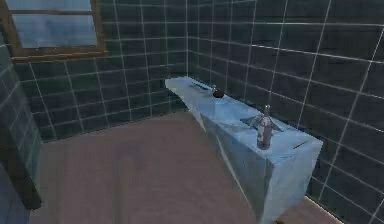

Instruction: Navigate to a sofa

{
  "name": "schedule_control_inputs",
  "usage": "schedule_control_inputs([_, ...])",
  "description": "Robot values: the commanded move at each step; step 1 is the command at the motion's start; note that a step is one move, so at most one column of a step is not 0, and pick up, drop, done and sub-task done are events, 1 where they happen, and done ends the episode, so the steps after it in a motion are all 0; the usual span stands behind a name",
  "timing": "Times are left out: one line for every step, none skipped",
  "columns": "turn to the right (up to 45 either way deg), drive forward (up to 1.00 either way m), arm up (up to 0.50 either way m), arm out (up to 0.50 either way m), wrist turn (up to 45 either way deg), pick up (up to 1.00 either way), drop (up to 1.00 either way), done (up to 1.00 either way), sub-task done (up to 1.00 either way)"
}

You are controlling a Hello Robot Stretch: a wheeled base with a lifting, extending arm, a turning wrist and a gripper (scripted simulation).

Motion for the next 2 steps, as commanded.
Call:
schedule_control_inputs([45.0,0.0,0.0,0.0,0.0,0.0,0.0,0.0,0.0])
schedule_control_inputs([45.0,0.0,0.0,0.0,0.0,0.0,0.0,0.0,0.0])
